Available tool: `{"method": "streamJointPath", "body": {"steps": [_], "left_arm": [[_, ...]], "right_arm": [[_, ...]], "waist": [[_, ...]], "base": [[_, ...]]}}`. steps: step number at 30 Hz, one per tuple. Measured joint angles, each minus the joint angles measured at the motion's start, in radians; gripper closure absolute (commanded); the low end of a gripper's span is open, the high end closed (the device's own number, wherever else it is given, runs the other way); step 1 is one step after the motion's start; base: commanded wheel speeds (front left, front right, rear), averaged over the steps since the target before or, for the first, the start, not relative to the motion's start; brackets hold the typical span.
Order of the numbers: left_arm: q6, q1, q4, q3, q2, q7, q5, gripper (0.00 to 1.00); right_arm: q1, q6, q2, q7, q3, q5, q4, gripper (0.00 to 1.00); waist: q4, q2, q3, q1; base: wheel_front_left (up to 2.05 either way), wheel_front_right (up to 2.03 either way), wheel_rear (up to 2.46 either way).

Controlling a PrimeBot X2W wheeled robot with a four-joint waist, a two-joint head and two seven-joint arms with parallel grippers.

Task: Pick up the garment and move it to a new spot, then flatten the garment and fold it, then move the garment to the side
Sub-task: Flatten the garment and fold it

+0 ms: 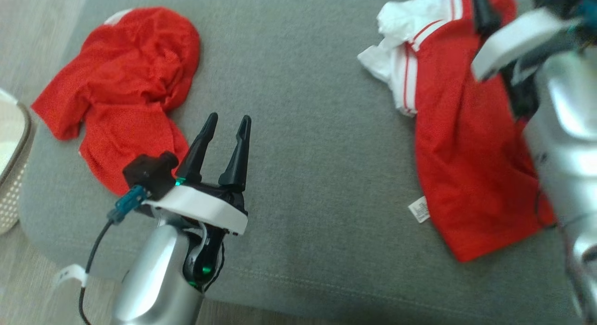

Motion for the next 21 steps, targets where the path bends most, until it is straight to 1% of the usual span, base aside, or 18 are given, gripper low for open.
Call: {"method": "streamJointPath", "body": {"steps": [4,9,14,21], "left_arm": [[0.001,0.022,0.002,0.013,0.0,0.0,0.01,0.0],[0.008,0.075,0.008,0.031,0.001,0.0,0.016,0.0],[0.015,0.129,0.01,0.049,0.002,0.0,0.021,0.0],[0.024,0.183,0.006,0.053,0.002,0.0,0.025,0.0]], "right_arm": [[0.118,0.0,0.025,-0.019,-0.002,0.003,-0.084,0.0],[0.286,0.0,0.05,-0.024,-0.04,-0.001,-0.239,0.0],[0.498,0.0,0.08,-0.026,-0.085,-0.065,-0.409,0.0],[0.756,0.0,0.126,-0.026,-0.164,-0.144,-0.579,0.0]], "waist": [[-0.028,0.0,-0.054,0.0],[-0.064,0.0,-0.127,-0.0001],[-0.105,0.0001,-0.191,-0.0001],[-0.157,0.0001,-0.246,-0.0001]], "base": [[0.0,0.0,0.0],[0.0,0.0,0.0],[0.0,0.0,0.0],[0.0,0.0,0.0]]}}
